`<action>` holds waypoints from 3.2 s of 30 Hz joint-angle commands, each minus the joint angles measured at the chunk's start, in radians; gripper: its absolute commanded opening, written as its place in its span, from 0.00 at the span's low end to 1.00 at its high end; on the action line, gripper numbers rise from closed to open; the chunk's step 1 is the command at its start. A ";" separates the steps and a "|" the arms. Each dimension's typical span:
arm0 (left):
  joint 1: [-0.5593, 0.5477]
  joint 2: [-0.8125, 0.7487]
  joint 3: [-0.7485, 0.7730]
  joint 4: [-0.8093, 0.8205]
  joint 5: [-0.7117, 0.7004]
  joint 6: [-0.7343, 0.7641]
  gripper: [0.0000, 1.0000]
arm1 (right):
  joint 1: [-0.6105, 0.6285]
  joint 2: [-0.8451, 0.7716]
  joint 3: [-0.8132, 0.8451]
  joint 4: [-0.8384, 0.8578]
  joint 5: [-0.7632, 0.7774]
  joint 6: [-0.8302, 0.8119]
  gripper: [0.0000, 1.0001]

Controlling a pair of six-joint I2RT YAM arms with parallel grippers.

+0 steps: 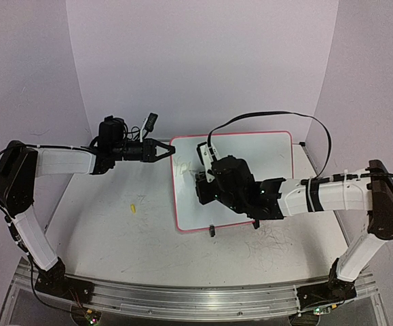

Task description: Write a sentence on the whiteboard

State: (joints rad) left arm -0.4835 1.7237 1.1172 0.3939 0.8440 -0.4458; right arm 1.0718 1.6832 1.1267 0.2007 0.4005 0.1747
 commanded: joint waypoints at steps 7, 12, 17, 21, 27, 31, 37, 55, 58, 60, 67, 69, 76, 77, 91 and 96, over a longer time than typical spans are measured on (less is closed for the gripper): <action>-0.020 0.008 0.004 0.011 0.023 -0.005 0.02 | -0.033 -0.017 0.041 -0.014 0.064 -0.001 0.00; -0.020 0.006 0.004 0.011 0.023 -0.005 0.02 | -0.047 0.001 0.059 0.005 0.058 -0.006 0.00; -0.020 0.008 0.006 0.012 0.024 -0.005 0.02 | -0.052 0.007 0.073 0.011 0.052 -0.010 0.00; -0.020 0.007 0.006 0.012 0.025 -0.005 0.02 | -0.052 0.011 0.066 0.012 0.035 -0.008 0.00; -0.020 0.008 0.006 0.012 0.024 -0.005 0.02 | -0.044 -0.007 0.020 -0.001 0.005 0.012 0.00; -0.020 0.010 0.006 0.012 0.024 -0.005 0.02 | -0.034 -0.010 -0.008 -0.016 0.003 0.025 0.00; -0.020 0.012 0.006 0.011 0.025 -0.005 0.02 | -0.029 -0.019 -0.032 -0.026 -0.002 0.042 0.00; -0.020 0.012 0.006 0.012 0.025 -0.004 0.02 | -0.028 -0.108 -0.016 -0.040 -0.051 0.073 0.00; -0.020 0.015 0.006 0.011 0.025 -0.005 0.02 | -0.035 -0.113 0.000 -0.013 -0.054 0.069 0.00; -0.020 0.014 0.007 0.012 0.026 -0.005 0.02 | -0.038 -0.097 0.016 -0.011 -0.026 0.055 0.00; -0.020 0.013 0.007 0.013 0.026 -0.005 0.02 | -0.039 -0.078 0.048 -0.005 -0.009 0.034 0.00; -0.020 0.011 0.007 0.013 0.026 -0.005 0.02 | -0.039 -0.072 0.052 -0.004 0.006 0.027 0.00; -0.020 0.011 0.006 0.013 0.027 -0.004 0.02 | -0.051 -0.042 0.068 0.001 0.025 0.013 0.00; -0.020 0.011 0.006 0.013 0.027 -0.004 0.02 | -0.053 -0.039 0.069 0.002 0.024 0.012 0.00; -0.020 0.008 0.007 0.013 0.029 -0.005 0.02 | -0.063 -0.044 0.028 -0.015 0.025 0.021 0.00; -0.020 0.010 0.007 0.012 0.028 -0.005 0.02 | -0.038 -0.089 0.005 -0.047 -0.064 0.056 0.00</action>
State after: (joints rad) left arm -0.4835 1.7290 1.1172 0.4026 0.8532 -0.4473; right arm 1.0188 1.6472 1.1510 0.1779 0.3975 0.1938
